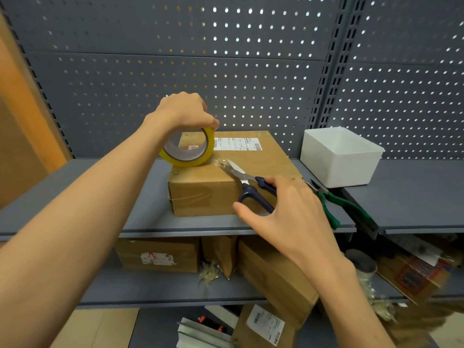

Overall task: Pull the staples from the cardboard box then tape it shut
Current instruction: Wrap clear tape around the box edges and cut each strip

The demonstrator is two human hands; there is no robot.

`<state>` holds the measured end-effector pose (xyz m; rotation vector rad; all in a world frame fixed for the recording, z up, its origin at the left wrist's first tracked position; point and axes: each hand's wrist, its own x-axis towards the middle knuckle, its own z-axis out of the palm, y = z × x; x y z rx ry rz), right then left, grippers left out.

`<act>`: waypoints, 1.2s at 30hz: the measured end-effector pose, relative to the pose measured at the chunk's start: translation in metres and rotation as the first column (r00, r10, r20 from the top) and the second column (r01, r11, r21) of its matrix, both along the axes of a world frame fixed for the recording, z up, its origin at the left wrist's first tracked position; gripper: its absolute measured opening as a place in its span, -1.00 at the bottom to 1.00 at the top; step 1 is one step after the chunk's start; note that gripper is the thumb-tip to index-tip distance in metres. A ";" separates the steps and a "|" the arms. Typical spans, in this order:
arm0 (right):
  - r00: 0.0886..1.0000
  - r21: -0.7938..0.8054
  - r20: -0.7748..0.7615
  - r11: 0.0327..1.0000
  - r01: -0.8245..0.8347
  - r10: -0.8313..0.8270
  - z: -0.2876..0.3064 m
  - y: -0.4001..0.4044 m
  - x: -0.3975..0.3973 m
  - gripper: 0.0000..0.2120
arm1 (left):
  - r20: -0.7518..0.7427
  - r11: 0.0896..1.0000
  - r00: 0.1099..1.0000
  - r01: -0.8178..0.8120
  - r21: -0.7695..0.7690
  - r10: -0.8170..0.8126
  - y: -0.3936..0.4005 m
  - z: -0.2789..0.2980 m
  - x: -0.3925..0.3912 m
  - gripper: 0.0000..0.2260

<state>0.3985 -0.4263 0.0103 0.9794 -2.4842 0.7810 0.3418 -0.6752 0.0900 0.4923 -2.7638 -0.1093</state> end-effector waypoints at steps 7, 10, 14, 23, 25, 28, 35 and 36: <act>0.998 0.064 -0.035 0.997 -0.051 0.053 0.002 -0.016 0.008 -0.47 | -0.012 1.000 1.000 0.018 -0.020 -0.018 0.001 0.000 0.001 -0.69; 0.999 0.060 -0.006 0.997 -0.044 0.044 0.001 -0.022 0.008 -0.53 | -0.017 1.000 1.000 0.018 -0.013 -0.018 0.002 0.000 0.003 -0.68; 0.992 0.043 0.100 0.996 -0.082 0.078 0.005 -0.024 0.005 -0.70 | -0.021 0.999 0.999 0.032 -0.018 -0.032 0.003 0.001 0.004 -0.70; 0.999 0.153 0.001 0.987 -0.047 0.048 0.012 -0.031 0.010 -0.72 | -0.041 0.999 0.998 0.043 -0.007 -0.043 0.000 0.000 0.001 -0.65; 1.000 0.134 -0.009 0.991 -0.023 0.025 0.012 -0.038 0.011 -0.74 | -0.042 0.999 0.998 0.040 -0.010 -0.040 -0.001 -0.001 0.001 -0.65; 1.000 0.127 0.002 0.992 0.000 -0.001 0.010 -0.050 0.010 -0.74 | -0.044 0.999 0.998 0.040 -0.016 -0.041 -0.001 -0.001 0.001 -0.65; 0.999 0.127 0.028 0.991 0.037 -0.041 0.011 -0.059 0.009 -0.79 | -0.048 0.999 0.998 0.044 -0.017 -0.045 -0.002 0.000 0.001 -0.67; 0.999 0.133 0.031 0.991 0.034 -0.039 0.011 -0.059 0.009 -0.80 | -0.048 0.999 0.998 0.045 -0.019 -0.046 -0.002 -0.001 0.001 -0.67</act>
